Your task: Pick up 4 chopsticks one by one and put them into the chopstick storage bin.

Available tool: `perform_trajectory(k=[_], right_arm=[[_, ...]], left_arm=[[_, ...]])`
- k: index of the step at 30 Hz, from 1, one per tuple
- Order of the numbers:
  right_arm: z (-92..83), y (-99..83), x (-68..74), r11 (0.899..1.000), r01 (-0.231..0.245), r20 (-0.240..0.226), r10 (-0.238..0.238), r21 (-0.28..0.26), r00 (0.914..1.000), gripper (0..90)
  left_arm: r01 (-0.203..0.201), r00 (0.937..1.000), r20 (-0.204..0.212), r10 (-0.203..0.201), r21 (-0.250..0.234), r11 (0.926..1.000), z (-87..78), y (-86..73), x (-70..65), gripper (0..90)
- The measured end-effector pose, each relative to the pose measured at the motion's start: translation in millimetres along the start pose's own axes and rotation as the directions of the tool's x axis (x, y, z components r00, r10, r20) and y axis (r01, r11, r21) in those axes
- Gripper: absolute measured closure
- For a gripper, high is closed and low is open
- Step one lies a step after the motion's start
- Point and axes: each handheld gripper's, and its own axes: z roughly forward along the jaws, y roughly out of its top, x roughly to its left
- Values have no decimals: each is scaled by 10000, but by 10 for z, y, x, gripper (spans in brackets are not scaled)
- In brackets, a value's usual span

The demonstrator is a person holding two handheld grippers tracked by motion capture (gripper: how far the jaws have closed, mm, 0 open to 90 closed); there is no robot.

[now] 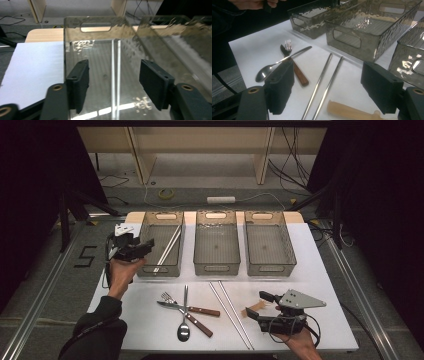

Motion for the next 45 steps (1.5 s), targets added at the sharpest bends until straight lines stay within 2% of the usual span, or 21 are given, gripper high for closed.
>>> perform_trajectory(k=[3, 7, 10, 14, 19, 22, 26, 29, 36, 38, 42, 45], right_arm=[[6, -1, 6, 10000, -39, 61, 39, 60, 10000, 279], [29, -4, 36, 9995, -118, 380, 106, 309, 9992, 288], [66, -19, 85, 9979, -48, 615, 8, 650, 9981, 302], [121, -47, 131, 9942, -131, 761, 50, 1067, 9971, 326], [169, -75, 163, 9873, -353, 1078, 186, 1551, 9940, 350], [179, -78, 171, 9840, -465, 1110, 276, 1720, 9934, 373], [210, -75, 184, 9740, -553, 1147, 304, 2198, 9929, 418], [247, -71, 191, 9614, -703, 996, 451, 2659, 9940, 433], [329, -45, 240, 9289, -487, 914, 161, 3672, 9957, 468], [347, -25, 239, 9157, -537, 845, 217, 3982, 9962, 479], [387, -8, 248, 8979, -626, 807, 303, 4357, 9963, 500], [420, -5, 276, 8953, -537, 852, 177, 4422, 9962, 519]], left_arm=[[196, 9995, 263, -190, -242, 9995, -102, -13, -41, 365], [385, 9983, 461, -363, -483, 9981, -219, -83, -87, 342], [125, 9987, 494, -88, -747, 9971, -335, -126, -136, 325], [88, 9972, 746, -19, -933, 9956, -466, -210, -191, 297], [-90, 9951, 972, 186, -985, 9951, -551, -338, -260, 264], [-140, 9923, 1210, 265, -1034, 9945, -590, -422, -314, 256], [-331, 9874, 1503, 485, -1031, 9941, -644, -512, -405, 241], [-447, 9841, 1663, 621, -1064, 9933, -689, -569, -467, 234], [-572, 9805, 1818, 745, -987, 9935, -771, -662, -522, 224], [-583, 9797, 1855, 761, -995, 9933, -797, -688, -537, 221], [-741, 9772, 1916, 914, -955, 9927, -844, -734, -563, 216], [-754, 9772, 1911, 930, -976, 9924, -866, -759, -577, 212]])
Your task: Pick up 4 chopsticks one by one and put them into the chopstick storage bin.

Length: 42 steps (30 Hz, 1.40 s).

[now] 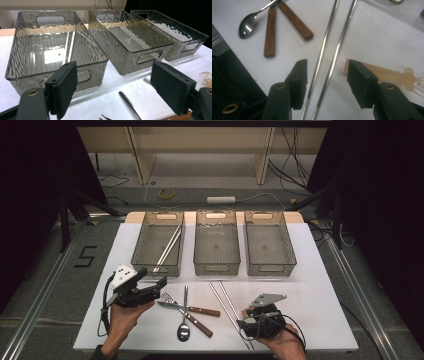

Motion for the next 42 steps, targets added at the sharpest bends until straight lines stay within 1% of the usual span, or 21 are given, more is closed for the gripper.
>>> perform_trajectory(k=[4, 8, 11, 13, 16, 19, 21, 24, 26, 28, 32, 37, 42], right_arm=[[38, 10, 38, 9999, 43, 142, -45, 148, 9999, 541], [81, 10, 49, 9995, -19, 100, 16, 305, 9999, 580], [104, 11, 59, 9991, 46, 171, -54, 420, 9998, 603], [111, 11, 55, 9988, 57, 96, -62, 487, 9999, 614], [125, 10, 53, 9987, -64, 99, 59, 507, 9999, 636], [152, 4, 54, 9975, -38, 197, 24, 709, 9998, 655], [171, -1, 66, 9962, -107, 191, 91, 870, 9998, 672], [209, -7, 74, 9944, -3, 275, -26, 1053, 9996, 684], [223, -13, 84, 9936, -32, 308, -3, 1130, 9995, 702], [233, -18, 84, 9930, 135, 365, -179, 1175, 9992, 716], [250, -22, 73, 9904, 117, 545, -193, 1374, 9983, 738], [267, -24, 73, 9882, 197, 541, -282, 1517, 9981, 755], [292, -18, 86, 9854, 142, 668, -259, 1698, 9974, 781]], left_arm=[[-123, 9999, 1, 122, 56, 9999, -34, -23, -21, 206], [-193, 9998, 52, 192, 51, 9998, -64, -43, -45, 201], [-240, 9996, 119, 239, 80, 9997, -78, -55, -63, 198], [-239, 9996, 139, 238, 63, 9997, -81, -64, -74, 196], [-252, 9996, 115, 250, 161, 9996, -86, -79, -83, 197], [-275, 9995, 142, 273, 189, 9994, -96, -87, -89, 195], [-274, 9995, 141, 271, 199, 9994, -102, -91, -97, 194], [-285, 9995, 126, 282, 241, 9993, -105, -99, -105, 194], [-302, 9995, 116, 299, 239, 9993, -110, -100, -107, 193], [-303, 9994, 163, 299, 275, 9992, -116, -103, -109, 194], [-318, 9993, 199, 312, 276, 9991, -118, -110, -128, 193], [-330, 9992, 222, 324, 276, 9991, -119, -112, -136, 193], [-350, 9991, 235, 343, 298, 9989, -121, -115, -141, 192]])
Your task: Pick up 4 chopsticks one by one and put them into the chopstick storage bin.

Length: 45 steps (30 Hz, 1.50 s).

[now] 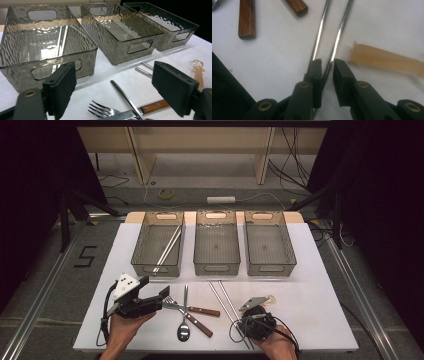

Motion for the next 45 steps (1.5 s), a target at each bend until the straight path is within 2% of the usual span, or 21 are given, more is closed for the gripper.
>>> perform_trajectory(k=[5, 11, 21, 25, 32, 45], right_arm=[[22, 4, 50, 9999, 107, 399, -108, 22, 9991, 805], [28, 9, 57, 10000, 88, 441, -89, 26, 9990, 837], [29, 21, 25, 9996, -264, 340, 262, 35, 9991, 868], [26, 17, -2, 9988, -496, 140, 496, -23, 9987, 870], [8, 24, -27, 9997, -253, 275, 253, 14, 9993, 872], [-125, 57, -111, 9989, -214, -85, 211, -410, 9997, 875]], left_arm=[[-19, 10000, 18, 19, -6, 10000, -4, -1, -13, 193], [-74, 10000, 67, 74, 55, 10000, -4, -3, -21, 193], [-74, 9999, 74, 74, 63, 10000, -3, -2, -27, 193], [-90, 9999, 68, 90, 73, 9999, -2, -2, -25, 194], [-94, 9999, 116, 93, 89, 9999, 1, -2, -29, 198], [-213, 9992, 347, 205, 234, 9995, 34, -4, -63, 210]])
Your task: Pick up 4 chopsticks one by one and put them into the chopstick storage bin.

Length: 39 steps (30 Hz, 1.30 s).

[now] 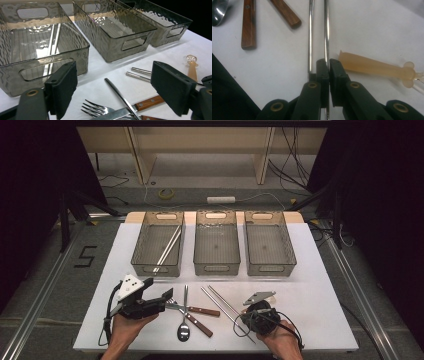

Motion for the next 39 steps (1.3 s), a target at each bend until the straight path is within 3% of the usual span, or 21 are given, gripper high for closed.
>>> perform_trajectory(k=[13, 24, 28, 30, 33, 37, 39], right_arm=[[-143, 17, -76, 9975, -168, -308, 148, -682, 9994, 876], [-214, 4, -118, 9950, -338, -518, 290, -942, 9982, 876], [-254, 8, -108, 9939, -289, -469, 240, -1066, 9986, 875], [-278, 15, -92, 9931, -202, -462, 150, -1158, 9988, 876], [-309, 31, -61, 9924, -51, -528, -14, -1226, 9986, 876], [-350, 49, -9, 9912, 153, -648, -240, -1316, 9976, 876], [-368, 58, 20, 9907, 269, -685, -363, -1336, 9970, 875]], left_arm=[[31, 10000, 33, -31, 11, 10000, 6, 5, 4, 217], [36, 10000, 63, -37, 118, 9999, 13, 5, 7, 218], [-136, 9993, 345, 127, 262, 9996, 42, 14, -30, 219], [-482, 9967, 669, 451, 464, 9978, 84, 28, -82, 220], [-1189, 9826, 1556, 1018, 1050, 9873, 190, 51, -190, 221], [-2443, 9504, 2350, 2040, 1576, 9568, 337, 63, -344, 221], [-2848, 9339, 2703, 2339, 1673, 9439, 404, 81, -398, 221]])
